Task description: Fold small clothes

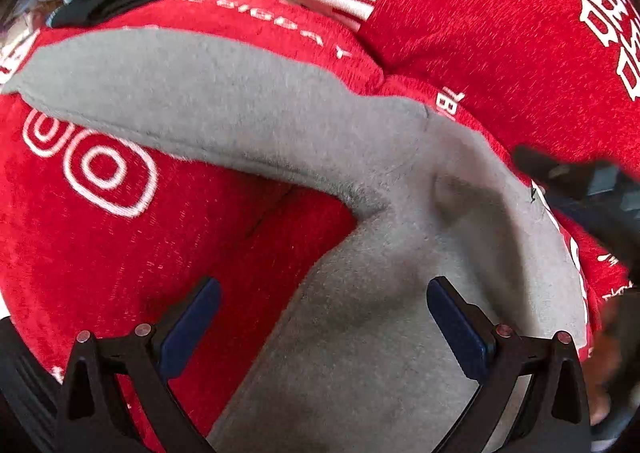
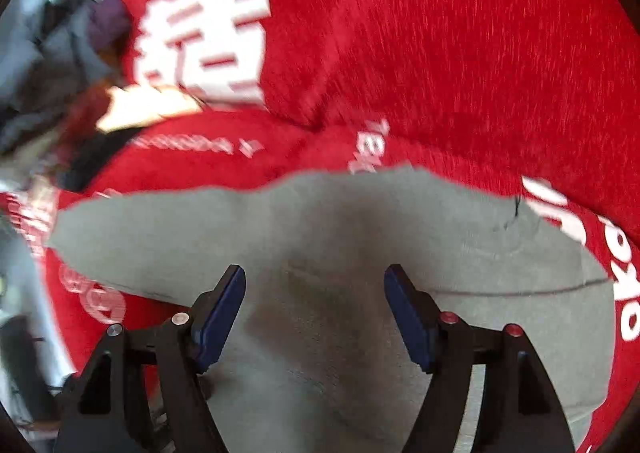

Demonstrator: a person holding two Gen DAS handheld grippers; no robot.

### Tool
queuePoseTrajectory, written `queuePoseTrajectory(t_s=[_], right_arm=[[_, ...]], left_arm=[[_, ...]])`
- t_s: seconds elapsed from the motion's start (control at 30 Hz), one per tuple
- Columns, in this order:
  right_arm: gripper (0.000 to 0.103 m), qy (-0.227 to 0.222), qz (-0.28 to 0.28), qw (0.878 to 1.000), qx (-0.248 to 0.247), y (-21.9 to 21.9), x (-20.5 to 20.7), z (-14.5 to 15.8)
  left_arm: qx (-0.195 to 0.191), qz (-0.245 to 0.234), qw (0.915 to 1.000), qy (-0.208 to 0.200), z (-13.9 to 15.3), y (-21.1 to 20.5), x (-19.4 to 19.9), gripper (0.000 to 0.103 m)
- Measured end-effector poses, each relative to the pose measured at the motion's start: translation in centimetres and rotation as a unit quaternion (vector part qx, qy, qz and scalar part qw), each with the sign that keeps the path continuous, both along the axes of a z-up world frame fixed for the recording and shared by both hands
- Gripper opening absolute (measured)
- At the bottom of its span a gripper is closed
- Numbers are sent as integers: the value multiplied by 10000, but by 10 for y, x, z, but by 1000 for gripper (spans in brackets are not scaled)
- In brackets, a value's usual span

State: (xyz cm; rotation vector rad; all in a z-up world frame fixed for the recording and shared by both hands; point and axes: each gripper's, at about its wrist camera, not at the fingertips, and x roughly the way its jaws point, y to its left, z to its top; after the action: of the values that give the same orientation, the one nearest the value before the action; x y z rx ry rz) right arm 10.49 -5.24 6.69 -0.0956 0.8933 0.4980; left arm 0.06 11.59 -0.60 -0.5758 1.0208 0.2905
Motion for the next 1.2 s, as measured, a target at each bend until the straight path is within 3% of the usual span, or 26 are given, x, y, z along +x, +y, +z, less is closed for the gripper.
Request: queuePoseTrajectory(t_s=[0.1,0.2,0.33,0.4,0.47,0.5,0.53,0.6,0.63,0.77,0.87,0.93,1.0,1.1,1.2], right_arm=[[81,-206,87,9980,590,-35,-14,35],[82,-394,-281,9971,583,-79,-18,46],[82,-203,-1303,9902,-463,-154,-8,5],[82,265,-1660,9852,-335,-192,0,-23],[82,508,-1911,9798,-290,-215,9,-48],[82,570,-2033,9767,-396,-221,14,-59],[81,552,-2186,9728,-534,-230,20,-69],[81,347,-2211,9732,-518,-237,23,-70],[82,343,-2203,9734,-530,-236,22,-71],[87,-19,-2199,9721,-821,-222,19,-75],[89,-126,-2346,9689,-773,-223,19,-76],[91,-158,-2370,9685,-755,-220,20,-78],[92,-174,-2351,9692,-712,-222,19,-77],[94,-161,-2346,9693,-717,-221,18,-77],[100,-113,-2371,9678,-834,-218,24,-79]], left_arm=[[50,-9,9999,-110,12,-5,-1,103],[145,-141,9996,-220,23,-20,4,103],[347,-890,9949,-324,39,-72,34,103],[434,-1198,9909,-431,45,-95,49,103],[398,-1794,9816,-524,42,-123,75,103],[474,-1949,9788,-405,35,-131,87,103],[783,-1898,9787,-81,23,-135,98,103],[1269,-1691,9762,483,0,-127,112,103],[1342,-1674,9762,302,3,-118,107,103],[1184,-1089,9864,339,14,-67,78,103],[1548,-370,9863,425,24,-42,60,103],[1256,-257,9911,353,30,-38,56,103],[1115,-358,9928,248,37,-49,60,103],[1218,-1150,9859,-36,46,-103,81,103],[1482,-1549,9765,234,28,-129,103,103]])
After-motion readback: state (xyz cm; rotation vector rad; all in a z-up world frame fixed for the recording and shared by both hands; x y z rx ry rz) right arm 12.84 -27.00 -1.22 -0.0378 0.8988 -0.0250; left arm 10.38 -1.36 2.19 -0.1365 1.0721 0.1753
